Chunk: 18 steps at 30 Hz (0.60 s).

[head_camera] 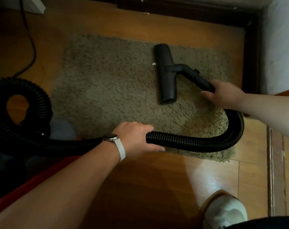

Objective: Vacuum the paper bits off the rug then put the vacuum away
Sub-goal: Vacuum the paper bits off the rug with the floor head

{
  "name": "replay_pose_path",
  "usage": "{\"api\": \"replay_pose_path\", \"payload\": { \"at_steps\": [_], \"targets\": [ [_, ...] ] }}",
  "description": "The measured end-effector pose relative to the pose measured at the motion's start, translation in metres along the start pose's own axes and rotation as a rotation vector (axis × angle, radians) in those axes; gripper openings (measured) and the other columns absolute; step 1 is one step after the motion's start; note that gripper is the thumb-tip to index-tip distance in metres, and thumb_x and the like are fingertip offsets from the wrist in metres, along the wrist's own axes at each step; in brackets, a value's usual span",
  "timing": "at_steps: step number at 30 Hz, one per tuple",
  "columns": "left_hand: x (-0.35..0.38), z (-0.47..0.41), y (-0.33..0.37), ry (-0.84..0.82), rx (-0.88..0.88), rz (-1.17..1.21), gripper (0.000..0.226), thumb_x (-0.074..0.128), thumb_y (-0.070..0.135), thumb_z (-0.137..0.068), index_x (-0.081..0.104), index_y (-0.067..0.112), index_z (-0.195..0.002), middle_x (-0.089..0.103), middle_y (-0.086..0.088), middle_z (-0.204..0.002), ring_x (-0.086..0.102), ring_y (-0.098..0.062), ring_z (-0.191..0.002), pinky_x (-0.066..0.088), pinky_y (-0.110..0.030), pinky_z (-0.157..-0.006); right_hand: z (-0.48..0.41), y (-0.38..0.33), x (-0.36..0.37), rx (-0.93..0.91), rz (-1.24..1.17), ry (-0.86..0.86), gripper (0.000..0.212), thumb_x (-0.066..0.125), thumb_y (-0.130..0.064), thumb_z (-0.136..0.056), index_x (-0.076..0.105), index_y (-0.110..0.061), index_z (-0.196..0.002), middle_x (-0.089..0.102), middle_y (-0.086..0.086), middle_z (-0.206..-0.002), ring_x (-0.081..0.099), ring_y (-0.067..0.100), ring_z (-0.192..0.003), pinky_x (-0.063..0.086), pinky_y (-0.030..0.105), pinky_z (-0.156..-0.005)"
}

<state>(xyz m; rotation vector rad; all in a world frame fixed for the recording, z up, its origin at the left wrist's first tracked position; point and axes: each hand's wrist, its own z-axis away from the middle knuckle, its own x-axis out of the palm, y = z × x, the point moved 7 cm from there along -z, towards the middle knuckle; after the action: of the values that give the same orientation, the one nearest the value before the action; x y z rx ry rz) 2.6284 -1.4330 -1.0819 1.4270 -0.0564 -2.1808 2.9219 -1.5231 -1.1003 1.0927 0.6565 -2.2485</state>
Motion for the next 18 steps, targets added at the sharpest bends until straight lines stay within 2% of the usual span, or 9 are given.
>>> {"api": "replay_pose_path", "payload": {
  "at_steps": [4,8,14,18],
  "targets": [
    [0.001,0.002,-0.001,-0.003,-0.002,0.007,0.056,0.043,0.088,-0.074,0.052,0.034,-0.088,0.055,0.014,-0.072,0.057,-0.01,-0.072,0.043,-0.027,-0.061,-0.005,-0.005,0.0,-0.008,0.053,0.019,0.031,0.05,-0.052,-0.098,0.048,-0.022,-0.109,0.058,0.004,-0.082,0.058,0.02,-0.069,0.041,0.031,-0.052],
    [-0.001,0.0,-0.001,0.002,-0.005,0.031,0.051,0.044,0.087,-0.074,0.046,0.037,-0.08,0.053,0.015,-0.07,0.055,-0.009,-0.071,0.044,-0.027,-0.062,-0.003,0.003,-0.003,-0.005,0.053,0.01,0.031,0.051,-0.052,-0.098,0.047,-0.025,-0.112,0.061,0.005,-0.083,0.061,0.021,-0.069,0.042,0.031,-0.051],
    [-0.006,-0.005,0.002,0.009,0.005,0.028,0.057,0.045,0.087,-0.074,0.055,0.034,-0.09,0.055,0.014,-0.072,0.057,-0.007,-0.071,0.046,-0.026,-0.062,0.004,0.035,-0.006,0.008,-0.003,0.058,0.038,0.054,-0.049,-0.097,0.052,-0.02,-0.121,0.06,0.005,-0.083,0.06,0.021,-0.069,0.044,0.033,-0.056],
    [-0.005,-0.005,0.002,0.03,0.013,0.007,0.06,0.042,0.09,-0.072,0.056,0.035,-0.093,0.057,0.014,-0.075,0.059,-0.008,-0.073,0.046,-0.025,-0.061,0.009,0.051,-0.004,0.036,-0.028,0.076,0.038,0.054,-0.052,-0.096,0.053,-0.019,-0.114,0.062,0.006,-0.082,0.061,0.023,-0.07,0.044,0.034,-0.056]
  ]
}}
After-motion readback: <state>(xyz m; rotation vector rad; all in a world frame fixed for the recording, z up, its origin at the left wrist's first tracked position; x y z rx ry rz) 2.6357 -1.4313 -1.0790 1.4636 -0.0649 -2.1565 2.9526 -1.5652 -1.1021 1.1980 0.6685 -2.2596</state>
